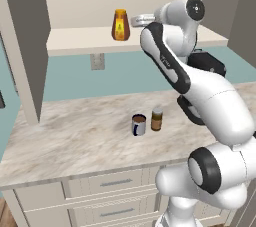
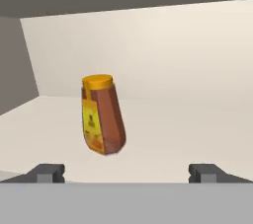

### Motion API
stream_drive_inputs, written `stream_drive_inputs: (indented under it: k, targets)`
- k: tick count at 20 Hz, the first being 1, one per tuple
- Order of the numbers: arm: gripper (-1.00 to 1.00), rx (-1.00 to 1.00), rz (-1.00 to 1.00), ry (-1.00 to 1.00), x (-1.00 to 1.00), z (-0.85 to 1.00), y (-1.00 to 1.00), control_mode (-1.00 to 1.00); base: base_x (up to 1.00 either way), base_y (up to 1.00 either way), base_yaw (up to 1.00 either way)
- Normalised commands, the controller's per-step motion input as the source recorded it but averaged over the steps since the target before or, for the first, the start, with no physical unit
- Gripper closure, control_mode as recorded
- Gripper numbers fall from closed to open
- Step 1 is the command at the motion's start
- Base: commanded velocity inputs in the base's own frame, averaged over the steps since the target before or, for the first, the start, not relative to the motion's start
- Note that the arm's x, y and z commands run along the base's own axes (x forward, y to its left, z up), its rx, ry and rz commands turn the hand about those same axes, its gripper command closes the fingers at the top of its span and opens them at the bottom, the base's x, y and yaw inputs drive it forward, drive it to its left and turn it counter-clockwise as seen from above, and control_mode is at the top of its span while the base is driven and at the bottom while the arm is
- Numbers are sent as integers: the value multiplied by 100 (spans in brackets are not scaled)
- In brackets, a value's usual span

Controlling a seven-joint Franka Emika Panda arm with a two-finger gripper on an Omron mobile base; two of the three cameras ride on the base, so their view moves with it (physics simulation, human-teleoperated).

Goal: Pick the cinnamon and honey bottle from the cabinet and place them next to the mug.

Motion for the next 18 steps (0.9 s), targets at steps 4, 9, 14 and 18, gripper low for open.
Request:
stream_drive_inputs:
  k: [4,9,14,18]
  targets:
    - [-100,0,0,-11,11,0,0,-100,0,0,0]
    - [-100,0,0,-5,-32,19,0,-100,0,0,0]
    - [-100,0,3,0,-20,26,0,-100,0,0,0]
    - [-100,0,5,22,0,5,0,-100,0,0,0]
